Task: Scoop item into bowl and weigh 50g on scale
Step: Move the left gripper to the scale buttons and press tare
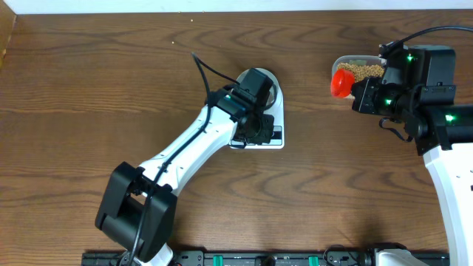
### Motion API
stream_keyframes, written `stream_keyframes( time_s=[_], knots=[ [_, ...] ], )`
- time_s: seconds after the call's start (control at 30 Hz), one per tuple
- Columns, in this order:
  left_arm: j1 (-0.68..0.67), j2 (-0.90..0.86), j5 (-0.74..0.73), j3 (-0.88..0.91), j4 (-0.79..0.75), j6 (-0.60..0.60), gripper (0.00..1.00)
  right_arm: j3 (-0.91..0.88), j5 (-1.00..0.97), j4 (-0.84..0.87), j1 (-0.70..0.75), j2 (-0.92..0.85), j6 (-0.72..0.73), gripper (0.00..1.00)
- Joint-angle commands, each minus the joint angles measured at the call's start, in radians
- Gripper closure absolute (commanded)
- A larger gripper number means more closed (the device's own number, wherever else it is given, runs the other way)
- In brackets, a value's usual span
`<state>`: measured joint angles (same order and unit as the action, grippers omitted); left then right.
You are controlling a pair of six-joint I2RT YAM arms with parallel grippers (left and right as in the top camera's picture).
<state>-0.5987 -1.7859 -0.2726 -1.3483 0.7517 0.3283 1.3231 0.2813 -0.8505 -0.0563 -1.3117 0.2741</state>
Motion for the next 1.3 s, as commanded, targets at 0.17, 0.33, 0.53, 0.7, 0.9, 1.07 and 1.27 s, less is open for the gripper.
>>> stream_keyframes(
  time_s=[0.17, 0.33, 0.53, 0.7, 0.9, 1.07, 1.27],
  knots=[
    [-0.029, -0.017, 0.090, 0.011, 0.019, -0.021, 0.92, 0.016, 0.043, -0.015, 0.003, 0.006, -0.022, 0.99],
    [-0.030, -0.019, 0.137, 0.047, 0.004, -0.021, 0.93, 0.016, 0.043, -0.032, 0.003, 0.006, -0.044, 0.99],
    [-0.030, -0.020, 0.181, 0.093, -0.043, -0.021, 0.92, 0.016, 0.043, -0.030, 0.003, 0.006, -0.044, 0.99],
    [-0.031, -0.021, 0.188, 0.103, -0.112, -0.053, 0.92, 0.016, 0.043, -0.028, 0.003, 0.006, -0.044, 0.99],
    [-0.031, -0.021, 0.183, 0.103, -0.171, -0.057, 0.93, 0.016, 0.043, -0.032, 0.003, 0.006, -0.045, 0.99],
    [-0.031, -0.021, 0.183, 0.103, -0.175, 0.031, 0.93, 0.016, 0.043, -0.041, 0.003, 0.006, -0.048, 0.99],
    [-0.031, -0.045, 0.184, 0.104, -0.221, 0.151, 0.93, 0.016, 0.043, -0.044, 0.003, 0.006, -0.048, 0.99]
  ],
)
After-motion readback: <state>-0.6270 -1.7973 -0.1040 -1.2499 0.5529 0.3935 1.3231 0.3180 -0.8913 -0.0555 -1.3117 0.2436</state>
